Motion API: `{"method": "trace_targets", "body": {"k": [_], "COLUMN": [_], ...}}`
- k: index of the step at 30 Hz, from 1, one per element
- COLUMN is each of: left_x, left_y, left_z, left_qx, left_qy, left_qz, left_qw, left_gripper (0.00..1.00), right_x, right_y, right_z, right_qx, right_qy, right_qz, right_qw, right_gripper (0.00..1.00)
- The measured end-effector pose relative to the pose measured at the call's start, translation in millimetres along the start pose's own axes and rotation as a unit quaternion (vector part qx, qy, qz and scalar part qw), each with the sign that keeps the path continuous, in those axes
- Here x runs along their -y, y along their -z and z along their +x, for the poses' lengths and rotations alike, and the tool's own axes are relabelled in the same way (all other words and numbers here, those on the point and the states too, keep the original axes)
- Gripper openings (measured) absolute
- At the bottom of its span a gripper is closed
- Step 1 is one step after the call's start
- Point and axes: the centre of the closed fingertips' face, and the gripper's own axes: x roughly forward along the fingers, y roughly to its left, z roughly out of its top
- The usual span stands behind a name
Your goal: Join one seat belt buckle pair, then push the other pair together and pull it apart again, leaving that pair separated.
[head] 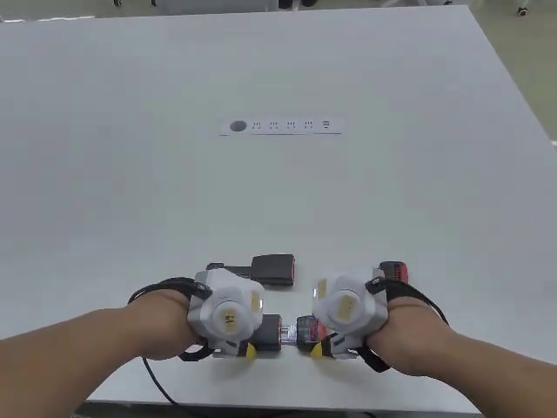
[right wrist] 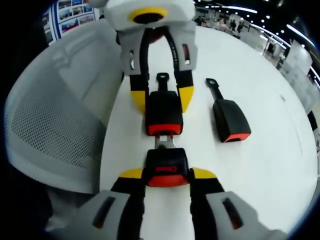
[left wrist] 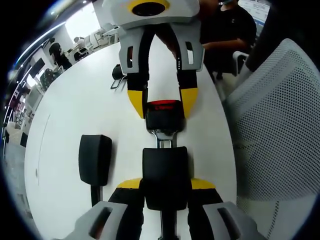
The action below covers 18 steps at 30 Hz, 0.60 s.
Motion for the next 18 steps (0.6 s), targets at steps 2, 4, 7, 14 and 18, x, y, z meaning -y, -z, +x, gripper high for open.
{"method": "trace_targets", "body": {"k": [2, 4, 7, 14, 18], "left_x": [-0.3, 0.0, -0.3, -0.6, -1.1], "left_y": [0.1, 0.0, 0.3, 0.7, 0.8], "left_z": [0.1, 0.4, 0.6, 0.2, 0.4], "left_qx": [-0.001, 0.001, 0.005, 0.012, 0.013], "left_qy": [0.001, 0.004, 0.005, 0.003, 0.005], "left_qz": [-0.003, 0.000, 0.000, -0.001, -0.003], "left_qw": [1.0000, 1.0000, 1.0000, 0.9999, 0.9999], "left_gripper": [0.34, 0.34, 0.33, 0.33, 0.33], "right_x": [0.1, 0.2, -1.2, -1.1, -1.0], "right_y": [-0.1, 0.0, -1.9, -5.1, -10.7], "right_z": [-0.2, 0.4, 0.8, 3.0, 5.6], "right_qx": [0.004, 0.004, 0.000, -0.001, -0.002], "right_qy": [-0.001, -0.002, -0.005, -0.005, -0.013], "right_qz": [0.008, 0.012, 0.015, 0.021, 0.024], "right_qw": [1.0000, 0.9999, 0.9999, 0.9998, 0.9996], "right_gripper": [0.33, 0.33, 0.32, 0.32, 0.32]}}
